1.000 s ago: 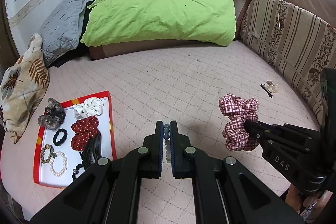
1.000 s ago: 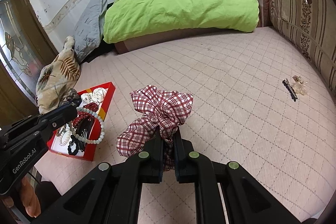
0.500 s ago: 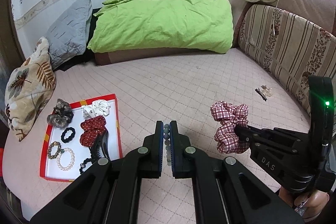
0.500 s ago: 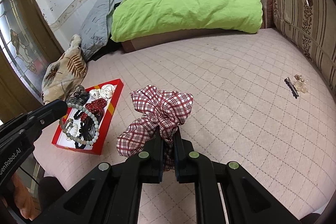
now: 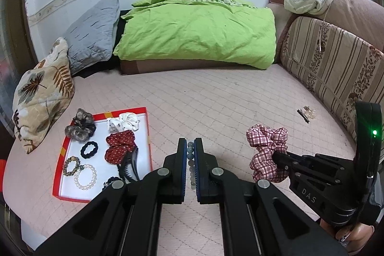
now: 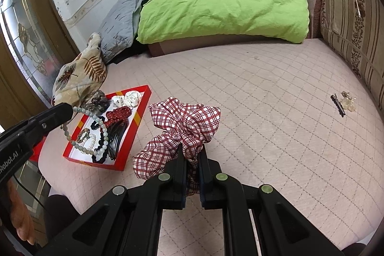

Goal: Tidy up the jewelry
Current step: 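Carry the plaid scrunchie and jade bracelet over the tray with both tools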

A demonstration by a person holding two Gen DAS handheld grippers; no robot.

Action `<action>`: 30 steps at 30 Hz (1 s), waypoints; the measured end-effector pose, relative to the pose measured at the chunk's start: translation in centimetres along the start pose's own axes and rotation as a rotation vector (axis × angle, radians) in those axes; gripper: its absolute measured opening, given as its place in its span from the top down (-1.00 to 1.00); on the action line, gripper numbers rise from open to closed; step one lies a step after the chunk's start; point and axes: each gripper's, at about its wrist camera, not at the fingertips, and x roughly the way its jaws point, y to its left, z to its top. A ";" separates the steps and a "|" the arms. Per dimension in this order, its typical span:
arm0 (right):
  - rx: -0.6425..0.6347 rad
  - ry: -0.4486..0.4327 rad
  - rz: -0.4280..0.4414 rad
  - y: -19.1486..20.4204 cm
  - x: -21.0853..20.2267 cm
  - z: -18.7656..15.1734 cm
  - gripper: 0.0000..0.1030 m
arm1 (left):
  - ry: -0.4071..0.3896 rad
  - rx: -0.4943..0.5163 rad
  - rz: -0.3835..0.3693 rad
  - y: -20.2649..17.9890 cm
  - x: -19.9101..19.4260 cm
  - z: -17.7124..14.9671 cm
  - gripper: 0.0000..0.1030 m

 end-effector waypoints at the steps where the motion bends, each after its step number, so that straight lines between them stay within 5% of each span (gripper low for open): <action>1: -0.005 0.001 0.001 0.2 0.0 0.0 0.83 | -0.001 -0.005 0.002 0.2 -0.1 0.0 0.90; 30: -0.159 0.029 0.008 6.7 0.9 0.5 0.83 | -0.013 -0.130 0.120 8.1 -0.5 -0.6 0.90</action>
